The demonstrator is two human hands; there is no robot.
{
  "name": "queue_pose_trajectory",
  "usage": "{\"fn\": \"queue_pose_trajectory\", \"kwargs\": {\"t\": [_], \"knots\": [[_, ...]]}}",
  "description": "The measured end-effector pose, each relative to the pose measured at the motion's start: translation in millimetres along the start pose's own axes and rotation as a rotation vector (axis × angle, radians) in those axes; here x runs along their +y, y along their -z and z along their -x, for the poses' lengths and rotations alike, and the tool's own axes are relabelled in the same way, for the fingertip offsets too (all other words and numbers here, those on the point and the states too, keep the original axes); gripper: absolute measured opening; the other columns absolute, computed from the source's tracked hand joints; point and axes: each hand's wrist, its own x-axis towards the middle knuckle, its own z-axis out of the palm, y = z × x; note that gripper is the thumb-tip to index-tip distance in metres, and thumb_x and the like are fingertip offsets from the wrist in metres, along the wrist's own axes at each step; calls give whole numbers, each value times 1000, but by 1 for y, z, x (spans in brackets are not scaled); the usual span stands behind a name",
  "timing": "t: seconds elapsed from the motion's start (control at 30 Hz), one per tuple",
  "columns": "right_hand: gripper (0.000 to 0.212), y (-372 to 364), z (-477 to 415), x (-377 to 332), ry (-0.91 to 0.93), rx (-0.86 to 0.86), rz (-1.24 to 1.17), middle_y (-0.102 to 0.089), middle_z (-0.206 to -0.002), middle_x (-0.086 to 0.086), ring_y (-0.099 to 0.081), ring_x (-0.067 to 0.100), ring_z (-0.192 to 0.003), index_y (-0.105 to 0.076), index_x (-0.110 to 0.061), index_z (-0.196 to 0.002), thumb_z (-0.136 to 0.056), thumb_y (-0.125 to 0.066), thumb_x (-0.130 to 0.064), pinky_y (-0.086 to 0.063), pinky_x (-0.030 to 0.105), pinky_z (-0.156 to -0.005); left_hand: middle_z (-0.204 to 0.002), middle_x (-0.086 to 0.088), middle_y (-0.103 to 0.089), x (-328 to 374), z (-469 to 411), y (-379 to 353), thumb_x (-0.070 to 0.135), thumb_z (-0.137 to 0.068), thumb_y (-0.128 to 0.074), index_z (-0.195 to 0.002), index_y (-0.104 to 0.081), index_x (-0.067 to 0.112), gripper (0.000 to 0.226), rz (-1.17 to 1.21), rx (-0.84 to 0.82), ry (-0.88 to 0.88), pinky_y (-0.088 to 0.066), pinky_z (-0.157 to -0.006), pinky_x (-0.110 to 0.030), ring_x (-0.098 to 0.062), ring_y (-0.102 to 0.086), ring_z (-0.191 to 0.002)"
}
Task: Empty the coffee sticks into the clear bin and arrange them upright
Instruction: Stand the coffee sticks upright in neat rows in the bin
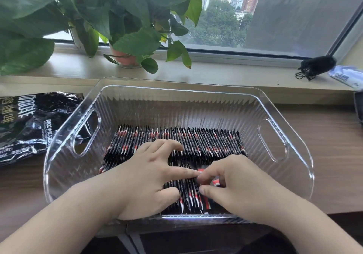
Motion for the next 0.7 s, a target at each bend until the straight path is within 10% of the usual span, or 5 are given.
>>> {"fn": "queue_pose_trajectory", "kwargs": {"t": [0.4, 0.7], "knots": [[18, -6, -5, 3, -65, 20, -101, -65, -68, -29, -61, -5, -65, -79, -26, -95, -86, -71, -39, -51, 19, -67, -121, 8, -39, 3, -13, -6, 45, -82, -40, -126, -60, 44, 48, -53, 210, -70, -42, -93, -41, -15, -40, -114], [24, -6, -9, 7, -146, -34, -118, -69, -63, 4, -55, 7, -49, -78, -24, -74, -86, -74, -45, -50, 29, -56, -98, 16, -48, 2, -14, -2, 52, -89, -59, -109, -67, 32, 29, 32, 387, 75, -48, -86, -30, -7, -49, -94]]}}
